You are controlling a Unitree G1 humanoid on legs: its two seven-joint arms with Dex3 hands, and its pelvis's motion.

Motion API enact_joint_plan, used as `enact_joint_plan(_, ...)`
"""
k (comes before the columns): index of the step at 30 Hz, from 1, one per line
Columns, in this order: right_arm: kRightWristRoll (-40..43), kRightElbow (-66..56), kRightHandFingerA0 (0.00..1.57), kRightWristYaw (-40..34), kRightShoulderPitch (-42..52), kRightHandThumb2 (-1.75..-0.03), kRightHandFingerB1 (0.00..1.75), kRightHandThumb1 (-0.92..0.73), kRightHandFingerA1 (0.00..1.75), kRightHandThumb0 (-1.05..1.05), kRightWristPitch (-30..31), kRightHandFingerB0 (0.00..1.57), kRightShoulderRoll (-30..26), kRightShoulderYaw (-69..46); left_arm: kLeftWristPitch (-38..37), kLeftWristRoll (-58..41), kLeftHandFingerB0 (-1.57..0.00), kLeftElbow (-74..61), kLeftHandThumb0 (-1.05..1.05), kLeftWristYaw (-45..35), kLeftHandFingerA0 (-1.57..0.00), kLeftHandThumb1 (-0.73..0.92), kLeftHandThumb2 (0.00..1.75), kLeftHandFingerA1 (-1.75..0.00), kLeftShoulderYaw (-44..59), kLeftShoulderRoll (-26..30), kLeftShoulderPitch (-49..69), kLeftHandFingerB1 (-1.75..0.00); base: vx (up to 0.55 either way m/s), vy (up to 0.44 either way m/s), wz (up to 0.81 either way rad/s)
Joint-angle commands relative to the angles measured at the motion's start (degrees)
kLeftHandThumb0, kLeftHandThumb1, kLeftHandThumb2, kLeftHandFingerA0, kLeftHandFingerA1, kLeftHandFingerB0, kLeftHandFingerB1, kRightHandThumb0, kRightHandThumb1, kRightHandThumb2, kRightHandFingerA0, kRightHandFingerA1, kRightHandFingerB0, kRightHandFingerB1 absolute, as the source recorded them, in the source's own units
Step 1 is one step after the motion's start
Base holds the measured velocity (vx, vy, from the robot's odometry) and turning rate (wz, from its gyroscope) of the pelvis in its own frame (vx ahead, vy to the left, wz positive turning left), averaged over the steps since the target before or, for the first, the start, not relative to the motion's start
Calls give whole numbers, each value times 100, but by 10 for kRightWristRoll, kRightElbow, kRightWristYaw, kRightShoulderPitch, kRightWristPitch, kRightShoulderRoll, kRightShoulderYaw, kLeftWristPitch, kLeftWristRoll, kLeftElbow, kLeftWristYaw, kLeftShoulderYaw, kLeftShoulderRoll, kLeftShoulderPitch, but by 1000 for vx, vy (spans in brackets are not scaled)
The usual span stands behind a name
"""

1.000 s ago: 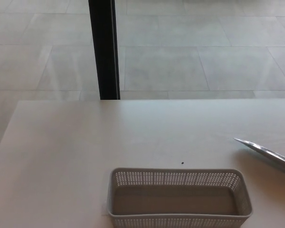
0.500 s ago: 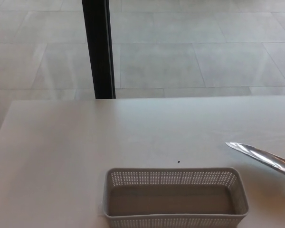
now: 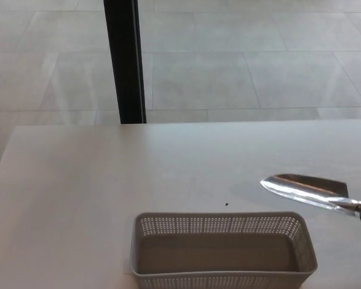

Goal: A garden tool is kept on the righthand side and a container is kept on the lefthand side on a desk infront of the robot. the robot uses its right hand to pick up the garden tool and makes a scooping motion inside the container

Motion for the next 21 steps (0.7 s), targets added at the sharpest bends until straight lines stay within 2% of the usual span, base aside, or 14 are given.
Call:
enact_joint_plan(1, -11, -38, 86, -55, -62, -98, 150, -48, 173, -15, -88, 72, -60, -30, -10, 5, -56, 0, -46, -1, -63, 70, 61, -60, -4, 15, 5, -47, 0, 0, 0)
enact_joint_plan(3, -10, -51, 84, -36, -75, -101, 151, -48, 175, -18, -96, 68, -72, -33, -8, -2, -56, 2, -45, 1, -64, 69, 61, -61, 2, 14, 4, -47, 0, 0, 0)
enact_joint_plan(4, -24, -53, 93, -50, -84, -98, 146, -51, 171, -14, -100, 64, -77, -30, -10, -2, -55, 2, -45, -1, -62, 70, 61, -61, 2, 15, 5, -47, 0, 0, 0)
enact_joint_plan(5, -37, -60, 82, -70, -98, -93, 156, -50, 174, -15, -117, 68, -85, -28, -7, -4, -55, -1, -46, -4, -62, 69, 61, -63, 3, 16, 5, -48, 0, 0, 0)
enact_joint_plan(8, -47, -67, 81, -79, -108, -92, 160, -48, 175, -17, -123, 64, -93, -27, -9, -3, -56, 0, -47, -6, -61, 69, 61, -63, 2, 16, 4, -48, 0, 0, 0)
enact_joint_plan(10, -49, -81, 84, -67, -111, -89, 158, -50, 175, -19, -128, 70, -99, -28, -9, -2, -56, 1, -47, -5, -61, 69, 61, -63, 2, 18, 3, -49, 0, 0, 0)
enact_joint_plan(13, -59, -100, 86, -60, -112, -86, 157, -50, 175, -20, -138, 71, -107, -25, -15, -1, -54, 1, -46, -12, -58, 70, 61, -61, 2, 20, 5, -48, 0, 0, 0)
enact_joint_plan(15, -82, -140, 80, -38, -106, -84, 161, -48, 175, -19, -169, 65, -129, -10, -10, 1, -54, 0, -47, -10, -60, 71, 61, -64, 0, 22, 3, -49, 0, 0, 0)
enact_joint_plan(17, -92, -152, 79, -35, -102, -81, 162, -51, 175, -20, -174, 64, -136, -4, -10, 2, -55, -2, -46, -11, -61, 72, 61, -66, -2, 23, 2, -49, 0, 0, 0)
enact_joint_plan(19, -103, -174, 85, -21, -93, -70, 156, -58, 175, -26, -174, 69, -143, 2, -10, 1, -54, -3, -47, -9, -59, 71, 61, -63, -3, 22, 1, -48, 0, 0, 0)
enact_joint_plan(21, -124, -179, 84, -27, -93, -70, 147, -60, 172, -28, -182, 72, -148, 13, -10, -1, -57, -2, -47, -7, -65, 68, 61, -64, -1, 20, 1, -48, 0, 0, 0)
